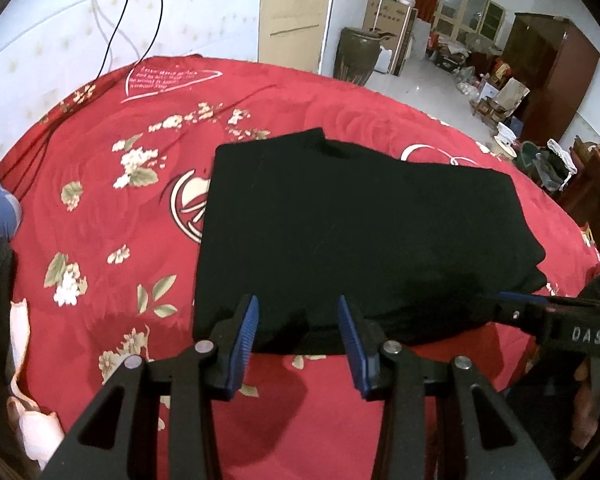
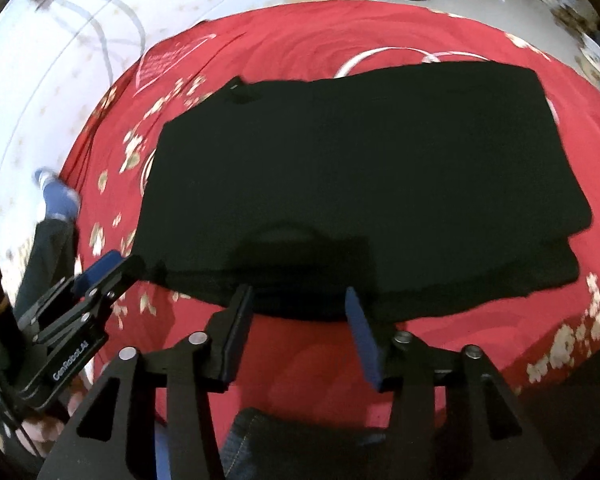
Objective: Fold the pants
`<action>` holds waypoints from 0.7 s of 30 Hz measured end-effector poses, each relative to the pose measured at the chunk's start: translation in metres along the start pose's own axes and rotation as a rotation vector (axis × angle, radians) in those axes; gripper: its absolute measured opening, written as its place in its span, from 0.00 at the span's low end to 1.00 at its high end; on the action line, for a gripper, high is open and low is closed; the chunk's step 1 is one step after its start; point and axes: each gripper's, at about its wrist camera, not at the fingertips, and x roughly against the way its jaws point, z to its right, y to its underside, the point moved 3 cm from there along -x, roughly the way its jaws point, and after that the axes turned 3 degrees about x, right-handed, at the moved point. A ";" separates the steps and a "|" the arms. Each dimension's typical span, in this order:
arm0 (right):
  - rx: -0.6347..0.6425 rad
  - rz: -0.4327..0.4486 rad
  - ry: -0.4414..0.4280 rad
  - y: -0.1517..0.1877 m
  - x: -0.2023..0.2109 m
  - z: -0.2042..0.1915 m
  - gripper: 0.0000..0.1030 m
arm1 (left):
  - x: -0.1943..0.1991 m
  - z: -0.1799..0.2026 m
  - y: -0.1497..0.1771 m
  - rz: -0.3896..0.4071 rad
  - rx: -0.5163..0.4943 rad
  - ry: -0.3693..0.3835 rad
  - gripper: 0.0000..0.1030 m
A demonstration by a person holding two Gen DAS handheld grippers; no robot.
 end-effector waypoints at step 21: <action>-0.488 -0.112 0.232 -0.008 -0.008 0.081 0.63 | -0.005 0.015 -0.004 0.005 -0.050 0.027 0.43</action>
